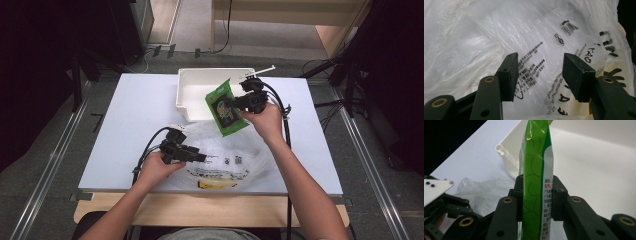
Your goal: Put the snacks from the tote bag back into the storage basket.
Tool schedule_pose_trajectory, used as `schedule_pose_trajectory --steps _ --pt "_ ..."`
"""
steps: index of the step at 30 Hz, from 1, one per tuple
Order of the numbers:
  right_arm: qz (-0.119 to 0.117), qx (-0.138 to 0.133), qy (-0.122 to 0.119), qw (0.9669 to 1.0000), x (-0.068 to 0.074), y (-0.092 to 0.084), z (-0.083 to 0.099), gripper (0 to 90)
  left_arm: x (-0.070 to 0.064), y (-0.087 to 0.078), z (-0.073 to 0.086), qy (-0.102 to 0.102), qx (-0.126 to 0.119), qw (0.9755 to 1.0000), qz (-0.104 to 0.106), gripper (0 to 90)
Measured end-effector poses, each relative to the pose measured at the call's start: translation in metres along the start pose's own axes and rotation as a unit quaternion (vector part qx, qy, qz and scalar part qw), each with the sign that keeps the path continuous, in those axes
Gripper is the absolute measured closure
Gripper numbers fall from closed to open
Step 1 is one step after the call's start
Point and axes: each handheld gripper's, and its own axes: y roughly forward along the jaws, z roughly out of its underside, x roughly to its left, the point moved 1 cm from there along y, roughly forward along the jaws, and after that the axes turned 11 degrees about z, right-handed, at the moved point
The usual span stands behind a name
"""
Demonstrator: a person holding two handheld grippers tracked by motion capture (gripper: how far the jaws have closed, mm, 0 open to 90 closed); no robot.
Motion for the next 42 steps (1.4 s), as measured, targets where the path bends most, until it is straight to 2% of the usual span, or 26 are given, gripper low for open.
schedule_pose_trajectory --steps 4,6,10,17,22,24,27,36,42 --pt "0.004 0.0 0.006 1.0 -0.003 0.003 -0.007 73.5 0.0 0.0 0.0 -0.001 -0.003 1.0 -0.001 47.6" --pt "-0.001 -0.005 0.012 0.9999 -0.005 0.005 -0.009 73.5 0.0 0.0 0.0 -0.001 -0.001 1.0 -0.002 47.5" --pt "0.006 -0.003 0.008 0.9999 -0.008 0.009 -0.016 73.5 -0.001 0.0 0.0 0.002 -0.001 1.0 -0.006 47.6" --pt "0.014 0.001 0.014 0.9998 -0.012 0.016 -0.025 73.5 0.0 0.0 0.0 0.001 0.0 1.0 -0.006 47.7" --pt "0.014 -0.013 0.024 0.9995 -0.017 0.02 -0.034 73.5 0.0 -0.001 0.0 0.002 -0.005 1.0 -0.006 47.8" --pt "0.023 -0.003 0.022 0.9995 -0.018 0.023 -0.038 73.5 0.0 -0.001 0.0 0.001 -0.003 1.0 -0.008 47.9" --pt "0.026 -0.003 0.025 0.9993 -0.02 0.026 -0.043 73.6 0.0 -0.001 0.0 0.002 -0.003 1.0 -0.008 47.9" --pt "0.035 -0.009 0.015 0.9992 -0.017 0.03 -0.057 73.7 0.001 -0.002 0.0 0.0 -0.004 1.0 -0.009 47.9" --pt "0.038 -0.005 0.025 0.9989 -0.021 0.039 -0.066 73.7 0.0 -0.001 0.0 0.002 -0.003 0.9999 -0.01 47.9"
